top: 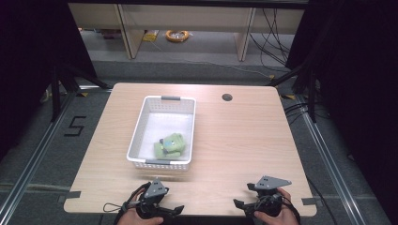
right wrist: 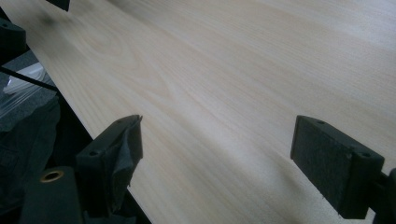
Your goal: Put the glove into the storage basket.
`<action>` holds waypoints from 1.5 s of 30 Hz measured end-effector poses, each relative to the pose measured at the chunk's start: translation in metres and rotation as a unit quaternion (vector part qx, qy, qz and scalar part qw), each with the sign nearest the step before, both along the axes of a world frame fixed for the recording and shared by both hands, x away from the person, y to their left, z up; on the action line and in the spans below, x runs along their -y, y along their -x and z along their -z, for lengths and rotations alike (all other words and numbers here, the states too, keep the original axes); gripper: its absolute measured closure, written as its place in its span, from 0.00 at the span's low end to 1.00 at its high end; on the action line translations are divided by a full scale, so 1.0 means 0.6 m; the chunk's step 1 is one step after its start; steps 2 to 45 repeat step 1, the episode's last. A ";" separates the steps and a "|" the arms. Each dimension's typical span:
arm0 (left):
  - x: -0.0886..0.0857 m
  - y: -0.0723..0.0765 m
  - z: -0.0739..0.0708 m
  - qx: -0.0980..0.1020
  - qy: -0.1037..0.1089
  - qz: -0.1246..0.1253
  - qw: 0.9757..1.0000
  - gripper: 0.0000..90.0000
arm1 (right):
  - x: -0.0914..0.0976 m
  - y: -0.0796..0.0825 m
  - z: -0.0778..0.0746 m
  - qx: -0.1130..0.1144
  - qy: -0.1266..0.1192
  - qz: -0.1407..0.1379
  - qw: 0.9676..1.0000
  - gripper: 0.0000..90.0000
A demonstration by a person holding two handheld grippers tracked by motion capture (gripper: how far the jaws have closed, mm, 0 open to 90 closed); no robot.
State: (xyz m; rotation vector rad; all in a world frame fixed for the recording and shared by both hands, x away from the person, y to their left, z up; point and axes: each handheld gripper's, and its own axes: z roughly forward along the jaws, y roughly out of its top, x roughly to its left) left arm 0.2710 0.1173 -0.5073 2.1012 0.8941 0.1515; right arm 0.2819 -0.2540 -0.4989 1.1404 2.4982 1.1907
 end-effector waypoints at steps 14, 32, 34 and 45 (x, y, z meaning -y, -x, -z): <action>0.000 0.000 0.000 -0.001 0.001 0.000 1.000 0.18 | 0.001 -0.001 0.000 -0.002 0.000 -0.001 1.000 0.20; 0.000 0.000 0.000 -0.001 0.001 0.000 1.000 0.18 | 0.001 -0.001 0.000 -0.002 0.000 -0.001 1.000 0.20; 0.000 0.000 0.000 -0.001 0.001 0.000 1.000 0.18 | 0.001 -0.001 0.000 -0.002 0.000 -0.001 1.000 0.20; 0.000 0.000 0.000 -0.001 0.001 0.000 1.000 0.18 | 0.001 -0.001 0.000 -0.002 0.000 -0.001 1.000 0.20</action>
